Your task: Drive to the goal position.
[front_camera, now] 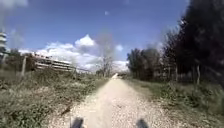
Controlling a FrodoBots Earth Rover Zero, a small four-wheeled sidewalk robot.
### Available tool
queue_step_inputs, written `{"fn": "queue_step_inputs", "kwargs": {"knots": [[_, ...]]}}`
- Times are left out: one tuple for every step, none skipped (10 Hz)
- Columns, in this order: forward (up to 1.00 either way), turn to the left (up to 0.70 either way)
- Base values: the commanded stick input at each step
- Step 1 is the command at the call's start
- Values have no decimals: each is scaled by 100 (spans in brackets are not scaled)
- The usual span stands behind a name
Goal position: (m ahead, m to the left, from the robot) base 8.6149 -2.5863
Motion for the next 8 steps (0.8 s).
{"fn": "queue_step_inputs", "kwargs": {"knots": [[70, -30], [70, -11], [70, 0], [70, 0], [70, 0], [70, 0], [70, 0], [70, -8]]}}
